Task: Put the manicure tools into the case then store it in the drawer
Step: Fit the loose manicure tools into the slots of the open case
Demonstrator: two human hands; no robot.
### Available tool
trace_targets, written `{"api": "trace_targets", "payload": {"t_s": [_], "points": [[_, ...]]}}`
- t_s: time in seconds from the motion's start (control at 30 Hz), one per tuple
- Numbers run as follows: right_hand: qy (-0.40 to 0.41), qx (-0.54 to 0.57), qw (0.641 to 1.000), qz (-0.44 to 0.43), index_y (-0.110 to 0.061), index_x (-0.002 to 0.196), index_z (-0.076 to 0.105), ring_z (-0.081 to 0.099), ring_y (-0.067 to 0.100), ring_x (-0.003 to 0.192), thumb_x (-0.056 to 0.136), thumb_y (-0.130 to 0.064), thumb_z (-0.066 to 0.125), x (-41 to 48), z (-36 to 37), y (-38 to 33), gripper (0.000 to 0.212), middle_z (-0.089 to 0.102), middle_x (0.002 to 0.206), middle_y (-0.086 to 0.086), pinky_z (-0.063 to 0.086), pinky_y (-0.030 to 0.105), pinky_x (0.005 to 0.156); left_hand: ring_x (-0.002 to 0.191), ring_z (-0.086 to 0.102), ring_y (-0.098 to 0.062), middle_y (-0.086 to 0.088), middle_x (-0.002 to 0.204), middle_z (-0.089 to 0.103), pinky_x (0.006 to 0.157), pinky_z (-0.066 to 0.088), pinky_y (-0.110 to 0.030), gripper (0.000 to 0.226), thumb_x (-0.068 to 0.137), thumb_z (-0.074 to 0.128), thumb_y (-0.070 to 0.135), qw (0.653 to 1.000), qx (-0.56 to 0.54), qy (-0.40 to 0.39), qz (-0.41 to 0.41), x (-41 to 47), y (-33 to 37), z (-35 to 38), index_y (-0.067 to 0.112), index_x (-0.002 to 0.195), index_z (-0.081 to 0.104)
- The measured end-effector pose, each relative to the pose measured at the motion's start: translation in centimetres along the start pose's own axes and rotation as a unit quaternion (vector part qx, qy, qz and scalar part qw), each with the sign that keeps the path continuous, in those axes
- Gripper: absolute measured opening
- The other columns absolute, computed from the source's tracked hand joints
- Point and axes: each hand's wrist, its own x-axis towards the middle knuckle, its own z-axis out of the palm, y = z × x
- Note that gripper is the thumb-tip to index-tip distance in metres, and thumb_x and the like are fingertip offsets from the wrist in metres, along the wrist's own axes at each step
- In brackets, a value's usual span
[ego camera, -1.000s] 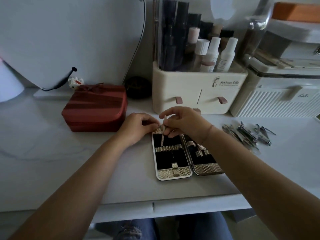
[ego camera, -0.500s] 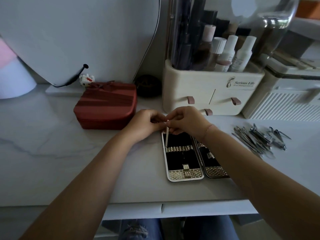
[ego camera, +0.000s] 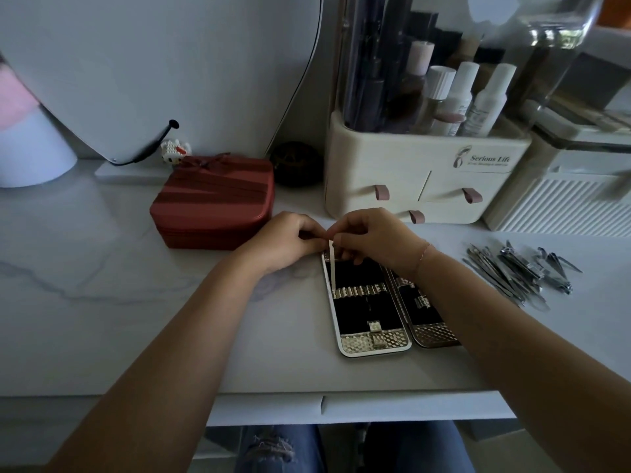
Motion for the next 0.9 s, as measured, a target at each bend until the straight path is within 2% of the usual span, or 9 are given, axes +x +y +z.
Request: {"api": "trace_targets", "payload": {"t_s": [0.13,0.23,0.3,0.47,0.6,0.7,0.9], "points": [[0.007,-0.048,0.999,-0.016,-0.015,0.099,0.070,0.062,0.008,0.063,0.089,-0.010,0.058,-0.3,-0.3,0.0,0.017,0.069,0.076,0.006,0.051,0.016,0.055,0.079,0.060,-0.006,0.008,0.083,0.066,0.076,0.047,-0.022,0.008,0.081,0.071,0.023,1.000,0.003,0.003,-0.001,0.0,-0.1,0.1,0.029,0.078,0.066],[0.040,-0.196,0.976,-0.086,-0.024,0.106,0.070,0.057,0.006,0.068,0.088,-0.018,0.061,-0.7,-0.1,0.0,0.021,0.062,0.082,-0.005,0.042,0.005,0.065,0.077,0.059,-0.008,0.005,0.082,0.066,0.076,0.048,-0.025,0.008,0.081,0.070,0.020,1.000,0.011,0.002,0.000,0.1,-0.3,0.0,0.026,0.079,0.065],[0.030,-0.259,0.957,-0.130,-0.025,0.115,0.066,0.050,0.006,0.075,0.089,-0.018,0.058,-1.2,0.0,0.2,0.028,0.055,0.092,-0.001,0.035,0.003,0.070,0.078,0.059,-0.009,0.004,0.083,0.065,0.075,0.047,-0.026,0.006,0.081,0.070,0.019,1.000,0.014,0.001,0.000,0.2,-0.3,0.0,0.023,0.081,0.065],[-0.043,-0.278,0.944,-0.171,-0.027,0.134,0.049,0.043,0.005,0.083,0.093,-0.005,0.046,-2.4,-0.6,1.1,0.046,0.046,0.101,0.002,0.031,0.003,0.079,0.084,0.059,-0.012,0.004,0.093,0.062,0.080,0.049,-0.030,0.011,0.081,0.070,0.021,1.000,0.019,0.002,0.009,0.4,-0.7,0.0,0.030,0.076,0.065],[-0.077,-0.282,0.942,-0.166,-0.025,0.137,0.045,0.041,0.005,0.092,0.094,-0.004,0.044,-2.3,-0.9,1.3,0.048,0.045,0.107,0.005,0.026,-0.001,0.085,0.083,0.056,-0.009,0.009,0.093,0.057,0.080,0.046,-0.025,0.012,0.083,0.068,0.021,0.999,0.023,-0.010,0.020,0.5,-1.0,0.0,0.031,0.077,0.065],[-0.097,-0.282,0.941,-0.161,-0.026,0.138,0.043,0.042,0.007,0.096,0.094,-0.006,0.044,-2.1,-1.2,1.4,0.048,0.044,0.108,0.003,0.027,0.002,0.089,0.083,0.054,-0.006,0.011,0.092,0.055,0.079,0.039,-0.019,0.018,0.086,0.064,0.019,0.999,0.039,-0.020,0.027,0.5,-1.1,-0.2,0.034,0.077,0.064],[-0.115,-0.273,0.943,-0.151,-0.030,0.138,0.042,0.044,-0.003,0.095,0.094,-0.006,0.044,-2.1,-1.8,1.3,0.050,0.044,0.109,0.002,0.026,0.000,0.087,0.087,0.055,-0.005,0.012,0.093,0.057,0.079,0.037,-0.015,0.018,0.088,0.062,0.018,0.999,0.018,-0.038,0.029,0.4,-1.1,-0.4,0.035,0.080,0.066]]}}
